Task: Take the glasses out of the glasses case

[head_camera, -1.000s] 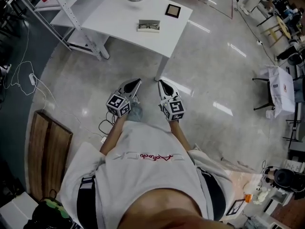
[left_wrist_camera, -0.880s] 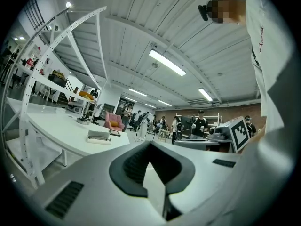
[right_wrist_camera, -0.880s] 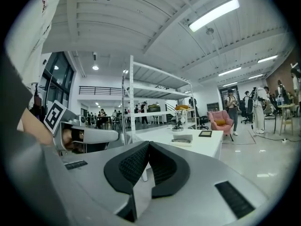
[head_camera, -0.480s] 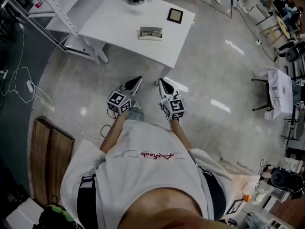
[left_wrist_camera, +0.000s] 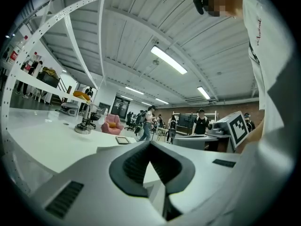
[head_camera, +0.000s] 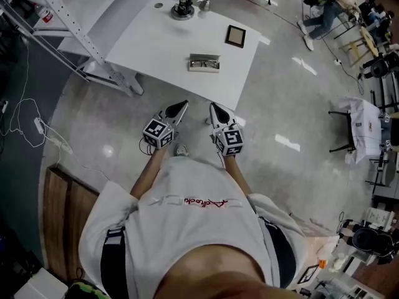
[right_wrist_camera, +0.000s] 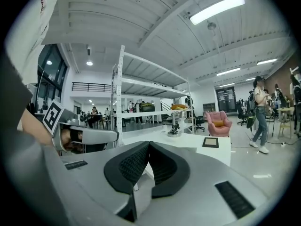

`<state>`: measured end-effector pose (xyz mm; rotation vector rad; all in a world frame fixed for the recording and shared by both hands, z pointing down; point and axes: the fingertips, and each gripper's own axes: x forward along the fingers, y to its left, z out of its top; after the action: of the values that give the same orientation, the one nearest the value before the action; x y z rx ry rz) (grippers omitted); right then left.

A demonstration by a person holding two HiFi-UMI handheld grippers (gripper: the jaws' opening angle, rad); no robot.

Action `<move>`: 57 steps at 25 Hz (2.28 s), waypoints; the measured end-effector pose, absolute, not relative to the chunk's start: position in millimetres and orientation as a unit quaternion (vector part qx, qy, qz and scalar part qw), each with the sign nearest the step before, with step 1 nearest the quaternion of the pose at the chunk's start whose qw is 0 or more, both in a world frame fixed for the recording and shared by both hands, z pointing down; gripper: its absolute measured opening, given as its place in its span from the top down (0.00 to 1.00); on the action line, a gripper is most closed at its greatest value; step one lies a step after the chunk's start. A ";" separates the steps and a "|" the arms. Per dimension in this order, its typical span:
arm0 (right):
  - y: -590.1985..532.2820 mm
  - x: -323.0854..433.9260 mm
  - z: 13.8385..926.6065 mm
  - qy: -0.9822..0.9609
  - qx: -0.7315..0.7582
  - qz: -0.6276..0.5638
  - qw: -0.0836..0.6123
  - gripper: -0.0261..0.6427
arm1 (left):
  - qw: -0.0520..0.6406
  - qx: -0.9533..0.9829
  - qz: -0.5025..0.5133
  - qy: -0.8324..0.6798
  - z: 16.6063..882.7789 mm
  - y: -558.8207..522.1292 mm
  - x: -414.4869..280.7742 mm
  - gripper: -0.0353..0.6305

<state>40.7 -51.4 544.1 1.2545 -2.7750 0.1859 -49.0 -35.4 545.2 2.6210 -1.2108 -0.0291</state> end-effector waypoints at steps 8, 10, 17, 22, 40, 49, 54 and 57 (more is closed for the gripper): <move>-95.4 19.8 546.5 -0.902 0.425 0.052 0.050 0.96 | 0.125 0.908 -0.011 -0.399 550.4 -85.0 -70.1 0.96; -100.4 22.2 549.6 -0.899 0.431 0.055 0.052 0.96 | 0.128 0.910 -0.010 -0.395 553.3 -91.5 -69.9 0.96; -113.6 29.2 564.4 -0.890 0.445 0.076 0.059 0.96 | 0.150 0.913 0.000 -0.378 566.7 -106.6 -61.6 0.96; -126.4 22.6 576.0 -0.893 0.436 0.091 0.070 0.96 | 0.168 0.908 0.004 -0.384 579.3 -115.1 -66.8 0.96; -239.5 35.3 570.8 -0.906 0.407 0.096 0.056 0.96 | 0.177 0.889 -0.001 -0.422 567.4 -226.2 -57.5 0.96; -269.0 46.1 581.2 -0.914 0.386 0.113 0.052 0.96 | 0.182 0.877 0.008 -0.444 577.2 -253.9 -48.7 0.96; -274.8 40.4 591.6 -0.918 0.370 0.127 0.056 0.96 | 0.191 0.869 0.016 -0.456 585.8 -257.4 -51.7 0.96; -277.0 39.6 598.3 -0.917 0.370 0.135 0.067 0.96 | 0.202 0.866 0.012 -0.456 589.8 -259.2 -51.9 0.96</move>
<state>39.6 -277.0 598.3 1.1146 -2.7643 0.4079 -51.9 -259.2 589.8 2.4190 -1.2734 0.0341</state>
